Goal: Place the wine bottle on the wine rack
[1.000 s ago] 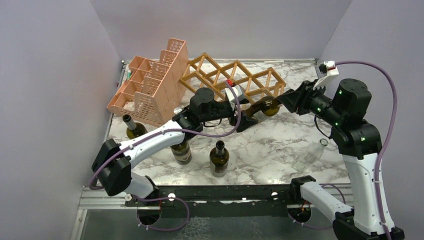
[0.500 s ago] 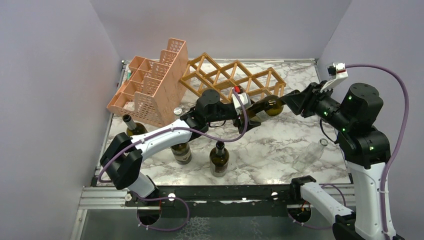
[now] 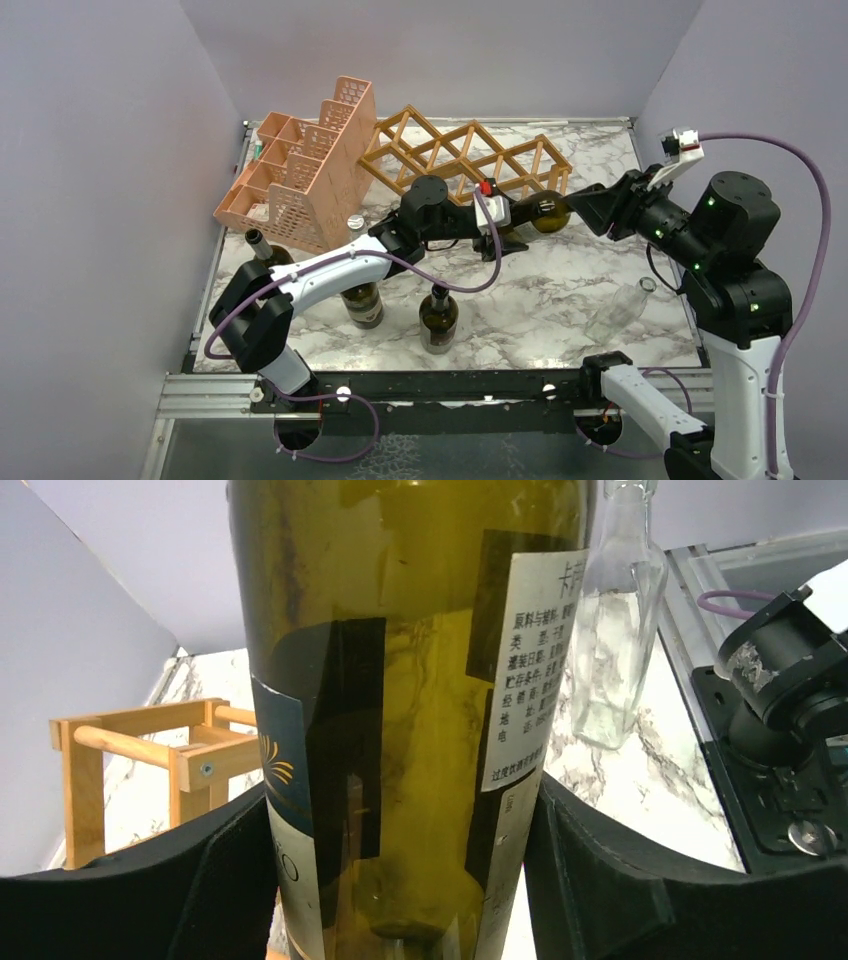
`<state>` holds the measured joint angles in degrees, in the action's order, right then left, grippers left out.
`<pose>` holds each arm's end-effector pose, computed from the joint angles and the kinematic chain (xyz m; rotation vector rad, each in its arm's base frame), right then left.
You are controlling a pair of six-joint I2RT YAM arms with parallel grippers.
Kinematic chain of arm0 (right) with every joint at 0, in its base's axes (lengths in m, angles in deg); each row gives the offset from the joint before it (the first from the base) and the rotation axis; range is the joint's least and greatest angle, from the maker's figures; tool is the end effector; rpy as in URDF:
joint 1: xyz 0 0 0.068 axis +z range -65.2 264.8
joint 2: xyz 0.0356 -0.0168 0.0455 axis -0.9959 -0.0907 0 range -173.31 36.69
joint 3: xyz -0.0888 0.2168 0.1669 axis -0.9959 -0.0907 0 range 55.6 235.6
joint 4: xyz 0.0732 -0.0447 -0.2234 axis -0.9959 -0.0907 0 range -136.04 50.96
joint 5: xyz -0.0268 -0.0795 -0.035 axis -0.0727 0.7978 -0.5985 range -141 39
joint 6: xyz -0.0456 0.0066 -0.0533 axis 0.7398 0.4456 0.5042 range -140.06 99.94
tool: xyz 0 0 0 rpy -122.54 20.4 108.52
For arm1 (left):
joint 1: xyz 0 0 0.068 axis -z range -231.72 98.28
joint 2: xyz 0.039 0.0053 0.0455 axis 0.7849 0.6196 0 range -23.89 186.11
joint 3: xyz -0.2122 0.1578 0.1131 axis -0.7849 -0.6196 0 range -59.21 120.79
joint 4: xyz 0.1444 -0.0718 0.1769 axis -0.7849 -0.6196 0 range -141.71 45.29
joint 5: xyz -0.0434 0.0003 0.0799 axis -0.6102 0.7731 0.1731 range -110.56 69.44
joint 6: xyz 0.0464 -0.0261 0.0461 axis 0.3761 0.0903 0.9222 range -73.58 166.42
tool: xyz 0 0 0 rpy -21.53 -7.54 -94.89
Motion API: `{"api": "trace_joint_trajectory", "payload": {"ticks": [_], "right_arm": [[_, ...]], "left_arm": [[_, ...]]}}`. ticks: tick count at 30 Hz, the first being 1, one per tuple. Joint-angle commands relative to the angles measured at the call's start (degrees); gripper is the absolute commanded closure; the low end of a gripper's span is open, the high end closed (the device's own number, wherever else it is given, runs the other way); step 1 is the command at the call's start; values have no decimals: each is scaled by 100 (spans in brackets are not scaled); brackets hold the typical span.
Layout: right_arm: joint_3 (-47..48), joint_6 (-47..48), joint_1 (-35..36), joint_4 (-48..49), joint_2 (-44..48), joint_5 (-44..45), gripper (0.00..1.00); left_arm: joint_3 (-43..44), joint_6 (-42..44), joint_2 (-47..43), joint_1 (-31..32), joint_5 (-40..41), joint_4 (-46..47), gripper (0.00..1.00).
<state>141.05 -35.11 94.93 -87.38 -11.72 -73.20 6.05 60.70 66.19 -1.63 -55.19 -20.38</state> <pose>0.0944 0.0391 0.4787 -0.2096 1.7881 0.6580 0.2110 -0.3030 0.3534 1.2614 1.0827 -0.9553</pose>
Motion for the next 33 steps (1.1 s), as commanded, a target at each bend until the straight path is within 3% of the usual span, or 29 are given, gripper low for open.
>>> {"api": "trace_joint_trajectory", "payload": {"ticks": [1, 5, 8, 18, 23, 29, 33], "right_arm": [[449, 79, 28, -337, 173, -700, 75], [404, 294, 103, -635, 254, -162, 32], [484, 279, 104, -730, 297, 106, 15], [593, 411, 104, -1156, -11, 89, 16], [-144, 640, 190, -1436, 364, 63, 17], [-499, 677, 186, -1530, 304, 87, 30], [-804, 685, 190, -1401, 315, -14, 33]], "left_arm": [[290, 1020, -107, -44, 11, 271, 99], [436, 1617, -193, -56, 187, 265, 100], [365, 2532, -338, -58, 250, 226, 100], [958, 5127, -330, -95, 509, -560, 100], [1147, 6239, -346, -104, 253, -984, 100], [1451, 7220, -242, -97, 40, -1444, 100], [1639, 7600, -202, -2, -236, -1605, 100]]}}
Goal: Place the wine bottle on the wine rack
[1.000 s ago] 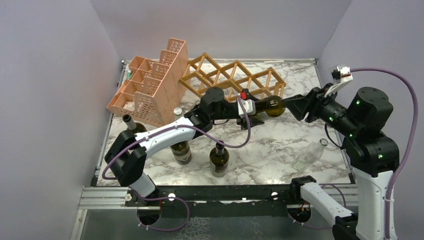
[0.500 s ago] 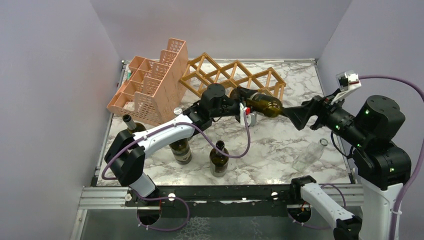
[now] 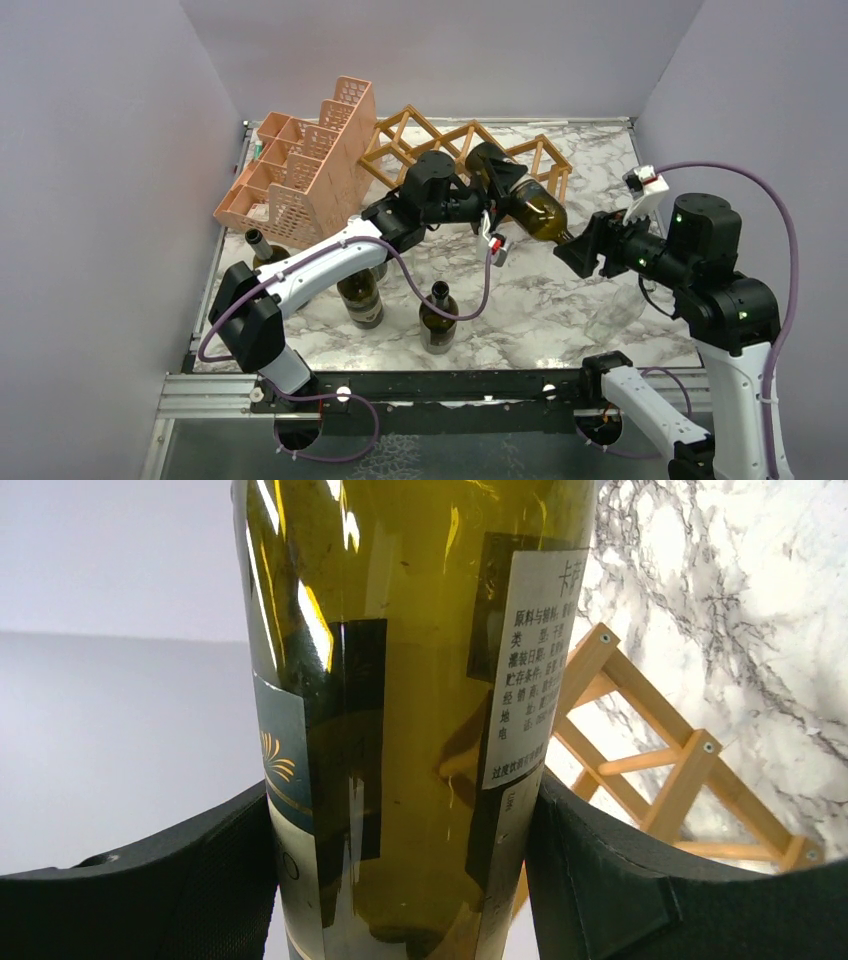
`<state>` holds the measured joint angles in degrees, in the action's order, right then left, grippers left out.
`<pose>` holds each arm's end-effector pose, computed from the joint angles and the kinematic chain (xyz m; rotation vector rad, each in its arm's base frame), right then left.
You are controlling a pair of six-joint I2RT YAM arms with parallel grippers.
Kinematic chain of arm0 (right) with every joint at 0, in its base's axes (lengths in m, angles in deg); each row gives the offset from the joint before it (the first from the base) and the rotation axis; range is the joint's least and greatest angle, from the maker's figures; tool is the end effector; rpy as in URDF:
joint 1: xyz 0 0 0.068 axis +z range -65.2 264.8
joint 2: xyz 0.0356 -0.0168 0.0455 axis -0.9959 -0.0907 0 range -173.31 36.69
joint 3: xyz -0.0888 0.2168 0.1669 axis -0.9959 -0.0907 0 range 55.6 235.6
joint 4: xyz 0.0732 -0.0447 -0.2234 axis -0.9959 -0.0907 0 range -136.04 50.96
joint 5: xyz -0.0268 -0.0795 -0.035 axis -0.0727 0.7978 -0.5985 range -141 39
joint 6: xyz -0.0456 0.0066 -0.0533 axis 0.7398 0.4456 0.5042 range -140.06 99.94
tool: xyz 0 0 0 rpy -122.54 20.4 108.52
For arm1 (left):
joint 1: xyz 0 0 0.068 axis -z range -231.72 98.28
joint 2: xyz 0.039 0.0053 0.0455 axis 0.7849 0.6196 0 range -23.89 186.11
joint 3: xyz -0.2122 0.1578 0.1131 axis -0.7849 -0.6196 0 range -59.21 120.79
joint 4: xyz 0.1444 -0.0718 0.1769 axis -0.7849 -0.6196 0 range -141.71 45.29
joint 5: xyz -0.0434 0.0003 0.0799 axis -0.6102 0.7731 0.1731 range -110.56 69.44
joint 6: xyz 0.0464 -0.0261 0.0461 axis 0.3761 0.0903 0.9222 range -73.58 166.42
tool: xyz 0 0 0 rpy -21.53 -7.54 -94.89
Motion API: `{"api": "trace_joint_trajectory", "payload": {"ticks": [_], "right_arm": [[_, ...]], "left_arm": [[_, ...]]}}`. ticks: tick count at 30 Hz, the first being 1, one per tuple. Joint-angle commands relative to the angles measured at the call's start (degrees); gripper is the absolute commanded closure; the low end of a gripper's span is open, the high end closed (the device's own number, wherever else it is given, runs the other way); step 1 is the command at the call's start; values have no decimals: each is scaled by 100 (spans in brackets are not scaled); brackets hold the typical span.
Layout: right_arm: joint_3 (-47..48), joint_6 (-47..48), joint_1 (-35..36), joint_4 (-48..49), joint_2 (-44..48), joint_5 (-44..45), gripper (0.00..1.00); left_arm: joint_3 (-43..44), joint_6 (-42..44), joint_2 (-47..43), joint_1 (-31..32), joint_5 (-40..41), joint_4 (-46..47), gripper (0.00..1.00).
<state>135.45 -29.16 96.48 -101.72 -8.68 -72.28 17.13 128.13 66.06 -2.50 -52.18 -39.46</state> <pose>0.0787 0.0377 0.4267 -0.2793 2.0626 0.6054 0.2194 -0.3003 0.3812 1.6652 0.3175 -0.0498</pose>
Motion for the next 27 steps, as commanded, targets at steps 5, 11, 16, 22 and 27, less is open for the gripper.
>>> {"api": "trace_joint_trajectory", "payload": {"ticks": [5, 11, 16, 22, 27], "right_arm": [[-651, 106, 28, 87, -78, -282, 33], [-762, 89, 35, 174, -266, -490, 38], [-902, 49, 36, 339, -280, -716, 46], [-1148, -29, 36, 467, -241, -926, 58], [-1257, -82, 31, 708, -109, -911, 90]], "left_arm": [[684, 1171, -141, 196, -591, 292, 100], [429, 1465, -159, 403, -501, 660, 100], [430, 1445, -127, 472, -451, 736, 100], [435, 1294, -66, 518, -346, 870, 100], [353, 1032, -49, 524, -283, 1054, 100]]}}
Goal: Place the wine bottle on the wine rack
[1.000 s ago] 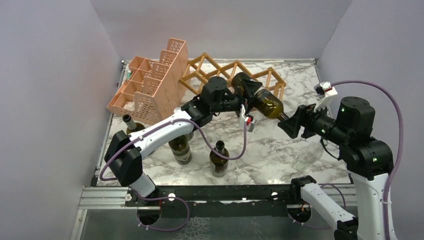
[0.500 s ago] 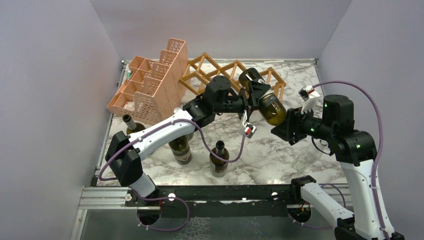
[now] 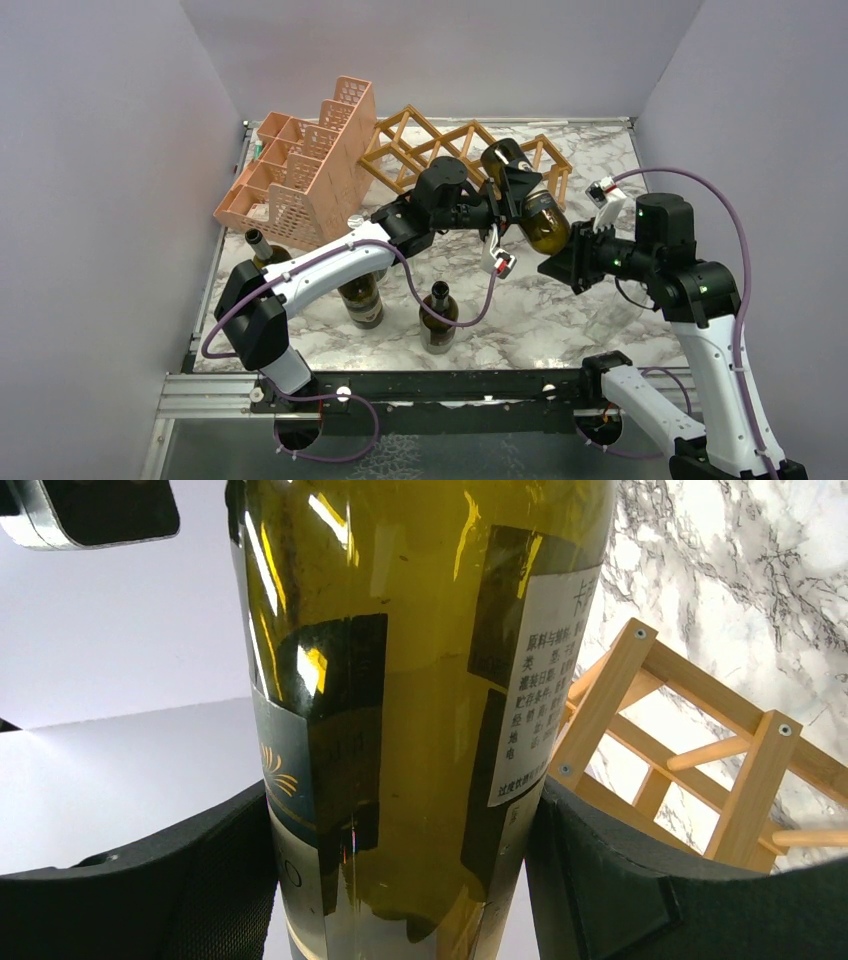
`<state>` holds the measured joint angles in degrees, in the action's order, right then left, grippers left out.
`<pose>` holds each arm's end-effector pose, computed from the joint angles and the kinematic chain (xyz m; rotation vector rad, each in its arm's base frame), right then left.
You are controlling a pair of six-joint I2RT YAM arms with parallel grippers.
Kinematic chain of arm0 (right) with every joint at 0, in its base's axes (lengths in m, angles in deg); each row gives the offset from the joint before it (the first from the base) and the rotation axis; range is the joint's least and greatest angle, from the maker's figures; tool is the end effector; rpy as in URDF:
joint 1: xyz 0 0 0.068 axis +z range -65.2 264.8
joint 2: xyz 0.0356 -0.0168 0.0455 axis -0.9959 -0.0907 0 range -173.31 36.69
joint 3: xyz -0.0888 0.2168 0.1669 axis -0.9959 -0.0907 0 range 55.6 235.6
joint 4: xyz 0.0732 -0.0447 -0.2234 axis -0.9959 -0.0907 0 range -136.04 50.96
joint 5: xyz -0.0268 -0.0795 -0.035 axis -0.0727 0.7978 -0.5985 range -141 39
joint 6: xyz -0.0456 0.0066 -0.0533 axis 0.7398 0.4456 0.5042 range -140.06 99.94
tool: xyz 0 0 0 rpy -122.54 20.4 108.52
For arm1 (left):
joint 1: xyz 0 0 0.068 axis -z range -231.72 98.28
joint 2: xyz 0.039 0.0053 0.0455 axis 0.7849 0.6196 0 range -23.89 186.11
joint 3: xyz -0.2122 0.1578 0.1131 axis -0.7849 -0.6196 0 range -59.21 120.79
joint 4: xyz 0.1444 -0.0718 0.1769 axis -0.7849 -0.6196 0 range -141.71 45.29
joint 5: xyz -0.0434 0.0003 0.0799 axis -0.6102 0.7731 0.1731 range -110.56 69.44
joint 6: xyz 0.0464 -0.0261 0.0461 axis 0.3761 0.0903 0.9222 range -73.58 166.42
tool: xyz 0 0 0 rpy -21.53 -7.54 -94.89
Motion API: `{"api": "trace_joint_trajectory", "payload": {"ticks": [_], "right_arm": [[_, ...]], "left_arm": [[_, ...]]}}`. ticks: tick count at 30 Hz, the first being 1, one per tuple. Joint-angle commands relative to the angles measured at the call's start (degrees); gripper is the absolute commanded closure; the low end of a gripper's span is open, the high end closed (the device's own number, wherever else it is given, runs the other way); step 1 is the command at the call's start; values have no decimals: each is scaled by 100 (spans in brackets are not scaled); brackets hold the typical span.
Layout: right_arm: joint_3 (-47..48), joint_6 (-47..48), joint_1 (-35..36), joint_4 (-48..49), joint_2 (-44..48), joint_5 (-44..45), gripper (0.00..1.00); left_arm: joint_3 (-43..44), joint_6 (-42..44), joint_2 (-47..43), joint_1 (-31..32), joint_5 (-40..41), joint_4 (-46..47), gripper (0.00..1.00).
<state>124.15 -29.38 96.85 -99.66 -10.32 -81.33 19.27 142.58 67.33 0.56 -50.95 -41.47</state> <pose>0.1008 0.0514 0.3769 -0.3429 2.2346 0.7951 0.2077 -0.3160 0.3821 1.7128 0.0848 0.1076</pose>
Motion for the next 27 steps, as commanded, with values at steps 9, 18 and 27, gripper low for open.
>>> {"api": "trace_joint_trajectory", "payload": {"ticks": [9, 18, 27], "right_arm": [[180, -353, -2, 1038, 354, 694, 99], [573, -768, -3, 1432, 664, 1631, 99], [660, -846, -1, 1602, 876, 1851, 99]], "left_arm": [[18, -668, -120, 231, -179, 1444, 9], [101, -974, -71, 223, 129, 1419, 1], [191, -1407, -262, 222, 420, 1402, 1]]}}
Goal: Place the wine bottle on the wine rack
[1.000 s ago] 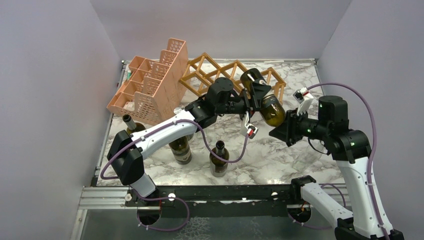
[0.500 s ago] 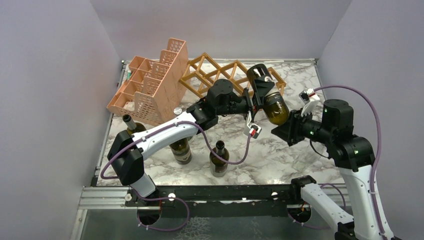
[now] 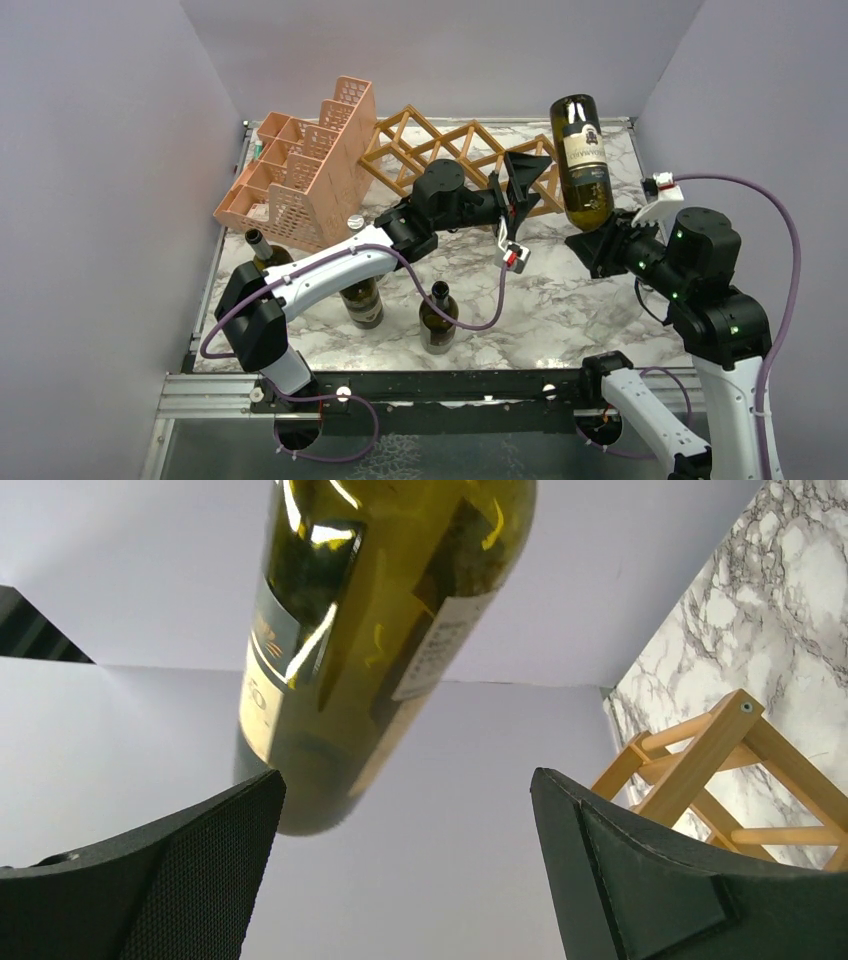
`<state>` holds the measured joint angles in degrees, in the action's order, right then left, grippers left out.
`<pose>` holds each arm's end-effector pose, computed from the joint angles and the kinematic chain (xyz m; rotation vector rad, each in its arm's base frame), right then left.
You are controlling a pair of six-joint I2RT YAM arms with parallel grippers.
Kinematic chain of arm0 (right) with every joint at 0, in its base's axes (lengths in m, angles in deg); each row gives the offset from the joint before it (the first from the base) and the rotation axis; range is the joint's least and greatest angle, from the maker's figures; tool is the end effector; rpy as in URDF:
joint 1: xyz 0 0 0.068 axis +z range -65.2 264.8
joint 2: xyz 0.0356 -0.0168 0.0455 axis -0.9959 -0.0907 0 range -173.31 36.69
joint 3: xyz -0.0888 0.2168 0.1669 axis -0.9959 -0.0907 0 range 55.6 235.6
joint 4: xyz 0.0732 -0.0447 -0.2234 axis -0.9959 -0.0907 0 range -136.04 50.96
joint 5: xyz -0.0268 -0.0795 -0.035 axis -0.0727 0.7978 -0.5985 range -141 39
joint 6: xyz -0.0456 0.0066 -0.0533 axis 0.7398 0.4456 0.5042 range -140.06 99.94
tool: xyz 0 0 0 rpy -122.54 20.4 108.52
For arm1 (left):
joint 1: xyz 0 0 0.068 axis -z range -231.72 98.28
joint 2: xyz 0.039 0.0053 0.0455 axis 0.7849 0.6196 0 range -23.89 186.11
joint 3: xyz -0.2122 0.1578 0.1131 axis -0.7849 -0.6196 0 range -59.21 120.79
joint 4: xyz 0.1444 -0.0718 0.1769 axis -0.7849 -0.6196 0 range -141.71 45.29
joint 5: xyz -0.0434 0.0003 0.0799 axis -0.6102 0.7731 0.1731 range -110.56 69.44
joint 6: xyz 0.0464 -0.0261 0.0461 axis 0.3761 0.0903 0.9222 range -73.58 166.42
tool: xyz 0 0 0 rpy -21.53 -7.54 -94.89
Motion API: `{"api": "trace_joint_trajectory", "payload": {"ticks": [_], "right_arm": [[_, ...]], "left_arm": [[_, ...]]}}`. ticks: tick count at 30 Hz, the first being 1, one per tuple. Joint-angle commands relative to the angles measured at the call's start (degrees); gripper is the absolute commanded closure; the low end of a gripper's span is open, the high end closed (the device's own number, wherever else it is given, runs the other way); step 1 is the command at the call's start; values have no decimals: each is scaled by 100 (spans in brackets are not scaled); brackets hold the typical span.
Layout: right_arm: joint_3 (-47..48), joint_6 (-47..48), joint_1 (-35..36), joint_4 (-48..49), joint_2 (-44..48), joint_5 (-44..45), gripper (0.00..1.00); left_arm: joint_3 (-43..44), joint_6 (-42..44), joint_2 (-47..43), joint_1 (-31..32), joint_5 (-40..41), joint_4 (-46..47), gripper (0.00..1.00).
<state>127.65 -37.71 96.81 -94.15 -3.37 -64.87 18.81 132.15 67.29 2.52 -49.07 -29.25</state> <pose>0.0768 0.0306 0.4104 -0.0623 2.0060 0.5734 0.1995 -0.3239 0.4058 1.5295 0.1393 0.0563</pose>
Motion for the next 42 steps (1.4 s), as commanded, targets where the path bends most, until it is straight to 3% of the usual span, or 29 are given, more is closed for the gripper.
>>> {"api": "trace_joint_trajectory", "payload": {"ticks": [1, 7, 17, 21, 24, 29, 34, 42], "right_arm": [[284, -13, 3, 1055, 193, 190, 99], [-84, 54, -2, 1180, 182, -223, 99], [-788, 320, 3, 1362, -223, -1678, 99], [-1066, 413, 3, 1422, -390, -2121, 99], [-1201, 488, 2, 1376, -462, -2332, 99], [-1537, 599, -1, 1328, -524, -2658, 99], [-1869, 643, 2, 1294, -639, -2599, 99], [-1936, 574, -2, 1245, -950, -1686, 99]], "left_arm": [[254, -548, -297, 25, 273, 203, 1], [382, -2081, -635, 25, 496, 555, 1], [302, -6306, -1455, 19, 2083, 652, 1], [113, -7613, -1836, 24, 2538, 80, 3], [215, -8434, -1995, 25, 3402, -725, 8], [-88, -8997, -2579, 24, 4650, -1563, 8], [-929, -9074, -3309, 17, 4956, -1544, 7], [-1049, -8912, -3417, 23, 5197, -1712, 6]]}}
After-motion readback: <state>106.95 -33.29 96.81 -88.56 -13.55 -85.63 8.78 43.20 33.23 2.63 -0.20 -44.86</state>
